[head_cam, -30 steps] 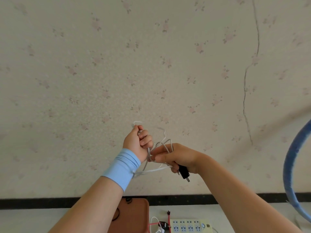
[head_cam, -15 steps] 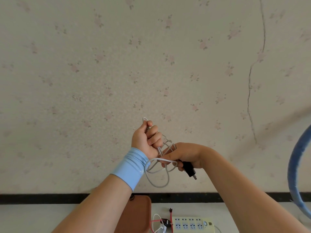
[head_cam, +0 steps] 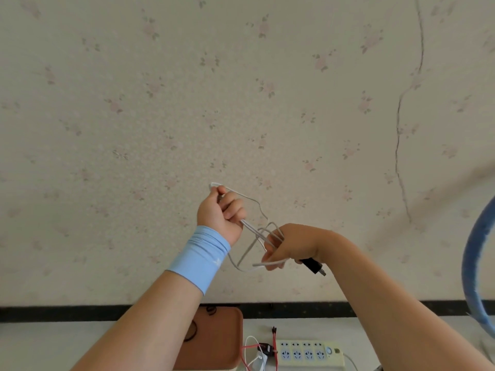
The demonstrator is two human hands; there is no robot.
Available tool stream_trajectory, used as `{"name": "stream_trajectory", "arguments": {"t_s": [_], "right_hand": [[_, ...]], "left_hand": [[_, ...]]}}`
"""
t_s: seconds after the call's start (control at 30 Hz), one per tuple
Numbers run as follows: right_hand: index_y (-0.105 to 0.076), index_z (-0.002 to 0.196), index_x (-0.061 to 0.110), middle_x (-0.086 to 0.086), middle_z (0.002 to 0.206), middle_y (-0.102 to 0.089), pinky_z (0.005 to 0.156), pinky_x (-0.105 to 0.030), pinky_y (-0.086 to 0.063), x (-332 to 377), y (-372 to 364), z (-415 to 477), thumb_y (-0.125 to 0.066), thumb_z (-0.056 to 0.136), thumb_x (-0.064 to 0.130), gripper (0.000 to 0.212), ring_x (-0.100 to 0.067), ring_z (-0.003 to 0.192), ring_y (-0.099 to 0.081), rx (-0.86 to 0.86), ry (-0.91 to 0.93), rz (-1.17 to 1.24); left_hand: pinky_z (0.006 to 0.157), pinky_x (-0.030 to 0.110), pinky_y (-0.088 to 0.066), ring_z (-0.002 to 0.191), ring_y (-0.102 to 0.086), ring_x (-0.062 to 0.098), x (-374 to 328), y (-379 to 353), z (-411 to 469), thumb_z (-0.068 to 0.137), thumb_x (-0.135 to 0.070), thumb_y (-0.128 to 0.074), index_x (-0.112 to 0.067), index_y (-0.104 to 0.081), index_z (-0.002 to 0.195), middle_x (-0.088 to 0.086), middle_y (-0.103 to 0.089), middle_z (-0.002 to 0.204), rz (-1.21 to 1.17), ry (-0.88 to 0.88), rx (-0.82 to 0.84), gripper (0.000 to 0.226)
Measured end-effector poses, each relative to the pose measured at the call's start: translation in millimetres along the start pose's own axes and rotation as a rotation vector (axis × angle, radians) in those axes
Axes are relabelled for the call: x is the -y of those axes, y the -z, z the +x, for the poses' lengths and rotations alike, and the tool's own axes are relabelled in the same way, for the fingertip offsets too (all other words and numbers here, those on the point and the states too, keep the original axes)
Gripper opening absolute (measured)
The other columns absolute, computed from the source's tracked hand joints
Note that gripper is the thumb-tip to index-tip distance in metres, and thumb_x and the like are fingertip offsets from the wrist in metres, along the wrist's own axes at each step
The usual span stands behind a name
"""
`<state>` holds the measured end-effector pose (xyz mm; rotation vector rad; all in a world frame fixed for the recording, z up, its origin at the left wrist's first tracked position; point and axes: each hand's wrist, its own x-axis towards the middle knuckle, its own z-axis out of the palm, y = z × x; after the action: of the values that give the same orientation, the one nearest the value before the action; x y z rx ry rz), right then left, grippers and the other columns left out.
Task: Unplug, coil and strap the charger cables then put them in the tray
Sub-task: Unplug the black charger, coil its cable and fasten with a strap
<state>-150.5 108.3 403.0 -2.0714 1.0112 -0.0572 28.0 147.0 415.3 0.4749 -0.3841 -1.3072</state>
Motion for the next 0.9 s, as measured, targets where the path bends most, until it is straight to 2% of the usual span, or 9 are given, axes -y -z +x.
{"name": "stream_trajectory", "arguments": {"t_s": [0.1,0.2,0.3,0.4,0.57,0.67,0.73,0.8,0.9], "right_hand": [[-0.064,0.086,0.017,-0.004,0.086,-0.074,0.057,-0.018,-0.045,-2,3,-1,-0.076,0.084,0.010,0.014,-0.006,0.065,-0.061,0.018,0.004,0.040],[-0.057,0.073,0.021,0.002,0.070,-0.056,0.058,-0.024,-0.041,-3,4,0,-0.067,0.086,0.010,0.019,-0.010,0.061,-0.046,0.018,-0.019,0.140],[-0.058,0.071,0.016,0.000,0.074,-0.063,0.054,-0.024,-0.039,0,5,-1,-0.066,0.091,0.015,0.021,-0.013,0.071,-0.059,-0.026,0.023,0.341],[-0.042,0.059,0.024,-0.005,0.087,-0.067,0.054,-0.023,-0.037,-1,7,1,-0.077,0.086,0.011,0.046,-0.016,0.089,-0.071,-0.015,0.108,0.432],[-0.052,0.081,0.021,-0.001,0.082,-0.066,0.054,-0.020,-0.037,-5,9,-4,-0.070,0.092,0.007,0.025,-0.020,0.092,-0.073,0.105,0.132,0.518],[-0.056,0.103,0.013,0.001,0.075,-0.059,0.055,-0.022,-0.040,-8,12,-4,-0.062,0.098,0.013,0.007,-0.016,0.071,-0.064,0.104,0.109,0.582],[-0.061,0.112,0.008,0.002,0.069,-0.049,0.053,-0.022,-0.037,-10,14,-3,-0.056,0.103,0.020,0.016,-0.011,0.057,-0.044,0.067,0.065,0.629],[-0.065,0.115,0.008,0.004,0.064,-0.044,0.051,-0.022,-0.035,-11,16,-3,-0.051,0.106,0.030,0.028,-0.010,0.053,-0.036,0.009,0.007,0.540],[-0.069,0.105,0.011,0.005,0.061,-0.049,0.054,-0.024,-0.037,-11,13,-2,-0.047,0.106,0.038,0.034,-0.010,0.050,-0.038,-0.048,-0.044,0.346]], "left_hand": [[0.036,0.018,-0.013,0.031,-0.020,0.008,-12,6,4,0.106,-0.036,-0.028,-0.022,-0.042,0.067,-0.008,-0.024,0.045,-0.004,-0.064,-0.066,0.044],[0.037,0.018,-0.012,0.032,-0.019,0.008,-21,10,9,0.106,-0.035,-0.029,-0.023,-0.042,0.068,-0.009,-0.024,0.045,0.059,-0.101,-0.103,0.042],[0.037,0.016,-0.013,0.032,-0.020,0.007,-25,13,11,0.106,-0.034,-0.028,-0.023,-0.043,0.069,-0.009,-0.024,0.046,0.097,-0.117,-0.093,0.041],[0.037,0.016,-0.021,0.034,-0.024,0.008,-31,14,11,0.106,-0.031,-0.028,-0.022,-0.043,0.070,-0.008,-0.026,0.046,0.111,-0.166,-0.106,0.040],[0.043,0.018,-0.041,0.045,-0.044,0.015,-46,25,16,0.106,-0.024,-0.028,-0.017,-0.043,0.073,-0.004,-0.039,0.047,0.059,-0.249,-0.227,0.037],[0.049,0.026,-0.055,0.060,-0.055,0.022,-49,29,17,0.105,-0.017,-0.031,-0.014,-0.045,0.075,0.002,-0.048,0.055,0.151,-0.230,-0.314,0.034],[0.048,0.028,-0.055,0.056,-0.060,0.025,-52,31,18,0.102,-0.011,-0.032,-0.011,-0.048,0.077,0.006,-0.056,0.058,0.475,-0.156,-0.387,0.030],[0.050,0.025,-0.048,0.050,-0.060,0.024,-55,40,15,0.099,-0.015,-0.035,-0.006,-0.058,0.081,0.006,-0.066,0.061,1.121,0.013,-0.455,0.030],[0.060,0.027,-0.049,0.057,-0.063,0.024,-54,55,4,0.100,-0.035,-0.039,-0.002,-0.063,0.107,0.004,-0.074,0.080,1.897,0.513,-0.414,0.041]]}}
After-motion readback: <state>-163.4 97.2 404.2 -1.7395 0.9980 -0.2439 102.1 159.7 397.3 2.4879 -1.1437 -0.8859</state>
